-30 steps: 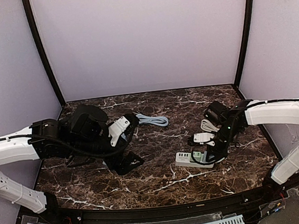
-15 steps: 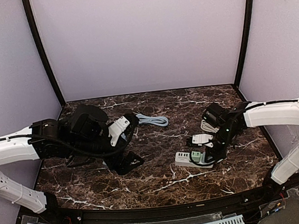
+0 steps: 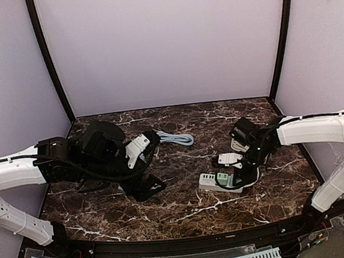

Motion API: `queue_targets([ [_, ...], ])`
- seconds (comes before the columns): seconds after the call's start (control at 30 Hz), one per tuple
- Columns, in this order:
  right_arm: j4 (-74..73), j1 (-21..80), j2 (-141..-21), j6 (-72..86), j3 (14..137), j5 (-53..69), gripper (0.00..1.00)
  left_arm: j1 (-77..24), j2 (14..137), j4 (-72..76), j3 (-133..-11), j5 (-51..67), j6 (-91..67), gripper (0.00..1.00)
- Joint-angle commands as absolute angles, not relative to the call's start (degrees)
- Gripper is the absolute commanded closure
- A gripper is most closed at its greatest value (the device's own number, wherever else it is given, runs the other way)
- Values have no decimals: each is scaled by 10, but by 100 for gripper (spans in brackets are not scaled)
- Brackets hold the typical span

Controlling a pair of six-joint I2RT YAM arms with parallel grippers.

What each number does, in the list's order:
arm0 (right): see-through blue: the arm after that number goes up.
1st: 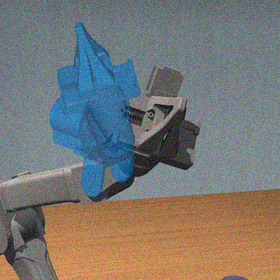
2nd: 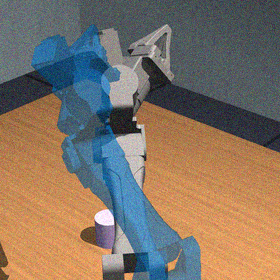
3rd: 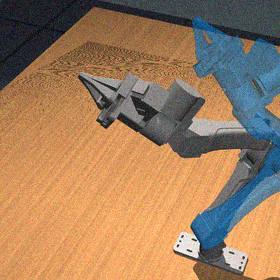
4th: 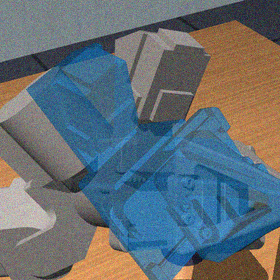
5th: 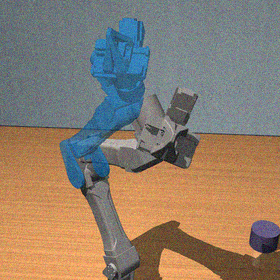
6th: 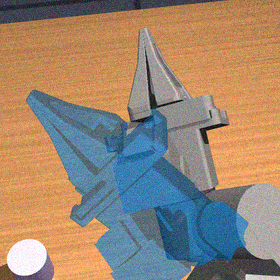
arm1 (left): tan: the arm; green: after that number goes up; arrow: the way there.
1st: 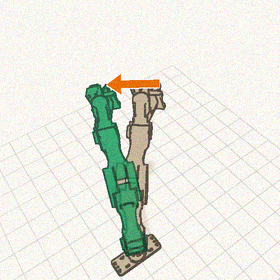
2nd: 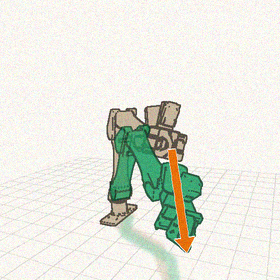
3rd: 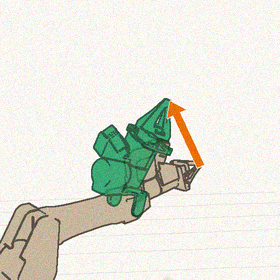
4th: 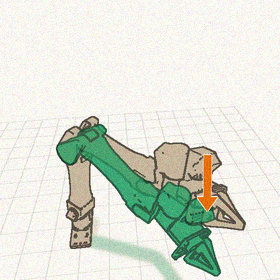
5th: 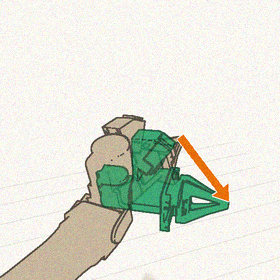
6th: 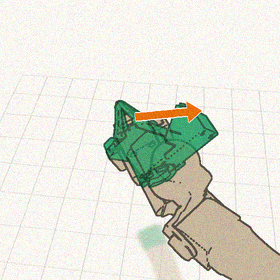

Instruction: Insert the plug

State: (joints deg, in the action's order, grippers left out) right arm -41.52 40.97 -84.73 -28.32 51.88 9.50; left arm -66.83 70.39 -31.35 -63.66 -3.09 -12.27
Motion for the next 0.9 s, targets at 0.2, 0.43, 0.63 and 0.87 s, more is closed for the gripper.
queue_targets([
  [0.2, -438, 418, -835, -268, 516, 82, 36, -670, 711, -307, -657, -49, -132, 1],
  [0.43, -450, 418, -796, -262, 531, 76, 1, -670, 714, -316, -672, -70, -136, 1],
  [0.63, -471, 418, -758, -265, 544, 53, 1, -669, 722, -335, -692, -89, -139, 1],
  [0.87, -466, 410, -727, -235, 582, 67, 1, -670, 728, -359, -719, -118, -141, 0],
])
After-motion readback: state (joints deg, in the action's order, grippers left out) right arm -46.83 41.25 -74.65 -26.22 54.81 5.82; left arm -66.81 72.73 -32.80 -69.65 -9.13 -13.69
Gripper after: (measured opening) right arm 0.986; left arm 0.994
